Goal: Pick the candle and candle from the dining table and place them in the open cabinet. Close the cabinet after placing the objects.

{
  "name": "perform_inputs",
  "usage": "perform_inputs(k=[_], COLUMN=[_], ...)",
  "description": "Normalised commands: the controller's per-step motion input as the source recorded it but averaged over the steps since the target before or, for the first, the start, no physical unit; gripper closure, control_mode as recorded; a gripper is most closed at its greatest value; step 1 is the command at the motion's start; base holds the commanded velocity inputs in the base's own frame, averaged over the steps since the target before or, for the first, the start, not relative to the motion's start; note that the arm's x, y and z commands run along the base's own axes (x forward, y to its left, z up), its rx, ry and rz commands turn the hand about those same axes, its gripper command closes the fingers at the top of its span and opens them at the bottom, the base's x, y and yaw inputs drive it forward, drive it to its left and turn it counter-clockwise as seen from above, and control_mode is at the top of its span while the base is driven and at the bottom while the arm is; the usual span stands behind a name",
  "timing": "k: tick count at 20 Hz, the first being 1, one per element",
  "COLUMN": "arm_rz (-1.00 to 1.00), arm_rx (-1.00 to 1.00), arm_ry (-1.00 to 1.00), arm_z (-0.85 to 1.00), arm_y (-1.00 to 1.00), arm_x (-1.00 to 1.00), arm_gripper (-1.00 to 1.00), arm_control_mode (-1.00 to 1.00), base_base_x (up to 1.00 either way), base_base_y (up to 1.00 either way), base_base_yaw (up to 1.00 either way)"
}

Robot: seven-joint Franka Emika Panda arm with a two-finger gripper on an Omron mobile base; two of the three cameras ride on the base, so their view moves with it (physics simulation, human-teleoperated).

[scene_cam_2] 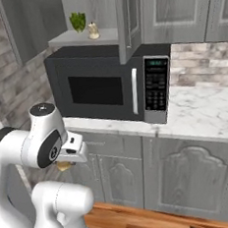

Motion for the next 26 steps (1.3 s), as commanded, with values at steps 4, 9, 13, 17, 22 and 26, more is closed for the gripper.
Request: perform_inputs(k=[4,9,13,17,22,26], arm_rz=[0.0,0.0,0.0,0.0,0.0,0.0], arm_rx=[0.0,0.0,0.0,0.0,0.0,0.0], arm_ry=[0.0,0.0,0.0,0.0,0.0,0.0], arm_z=[0.0,0.0,0.0,0.0,0.0,0.0], arm_y=[0.0,0.0,0.0,0.0,0.0,0.0], arm_x=[0.0,0.0,0.0,0.0,0.0,0.0], arm_gripper=[1.0,1.0,1.0,1.0,1.0,1.0], arm_control_mode=[1.0,1.0,1.0,1.0,1.0,1.0], base_base_x=[0.31,0.29,0.3,0.43,0.59,0.54], base_base_y=[0.13,0.32,0.34,0.16,0.08,0.22], base_base_yaw=[-0.04,-0.06,-0.05,-0.03,-0.01,0.0])
